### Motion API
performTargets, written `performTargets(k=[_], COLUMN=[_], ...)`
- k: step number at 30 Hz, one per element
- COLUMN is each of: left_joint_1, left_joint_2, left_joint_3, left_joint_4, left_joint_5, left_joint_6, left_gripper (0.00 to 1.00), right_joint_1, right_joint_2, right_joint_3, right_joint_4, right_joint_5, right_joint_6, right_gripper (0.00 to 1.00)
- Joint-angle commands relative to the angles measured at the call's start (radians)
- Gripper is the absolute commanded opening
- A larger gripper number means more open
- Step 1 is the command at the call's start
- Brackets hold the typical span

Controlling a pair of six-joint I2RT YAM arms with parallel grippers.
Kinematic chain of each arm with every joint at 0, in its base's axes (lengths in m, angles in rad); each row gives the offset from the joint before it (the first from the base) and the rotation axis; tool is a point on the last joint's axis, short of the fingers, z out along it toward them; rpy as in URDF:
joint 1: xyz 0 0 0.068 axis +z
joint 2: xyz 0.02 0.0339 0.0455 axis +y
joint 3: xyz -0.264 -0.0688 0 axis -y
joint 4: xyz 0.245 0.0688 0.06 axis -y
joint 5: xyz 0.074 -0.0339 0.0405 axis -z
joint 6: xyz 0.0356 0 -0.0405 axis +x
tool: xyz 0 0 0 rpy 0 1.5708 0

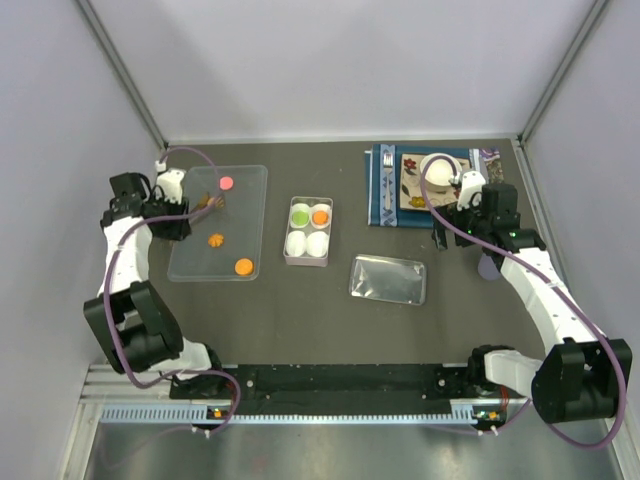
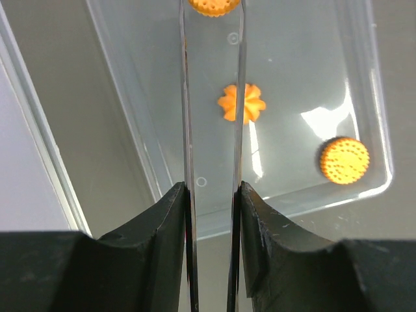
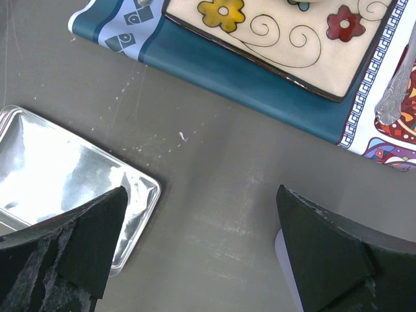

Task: Pack the cookies

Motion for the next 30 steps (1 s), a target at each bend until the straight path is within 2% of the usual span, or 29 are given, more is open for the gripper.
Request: performTargets(k=[1,8,14,17,26,30], left_joint_1=[-0.014,-0.106,-0.294,-0.412,-0.548,-0.572], left_joint_2=[-0.102,-0.232,-0.315,-0.313,-0.266,-0.241], left_joint_3=[-0.011,-0.034,-0.04,-0.032,-0.068,-0.081], left_joint_4=[-0.077,-0.18,-0.202,-0.193,-0.136,-0.121], left_joint_5=[0.118,0.206,0.207,0.195,0.141,0.126], left_joint_6=[0.045,0.079,0.018,-0.037,-0.073,-0.073], left_gripper=[0.0,0.0,0.0,0.0,0.0,0.0], right_joint_1=[0.014,0.016,0.016,0.016,0.016,0.014], right_joint_2=[-0.007,0.001,0.002,0.002,-0.002,-0.002], right_joint_3=[0.052,0.052,0.052,0.052,0.05,0.05], right_joint_4=[0.019,0.017,0.017,0.017,0.016,0.017], right_joint_5=[-0.008,-0.008,-0.003,-0.001,0.003,0.006], right_joint_6=[-0.004,-0.004,-0.006,-0.006,-0.007,-0.009], right_gripper=[0.99,0.99,0.99,0.99,0.99,0.99])
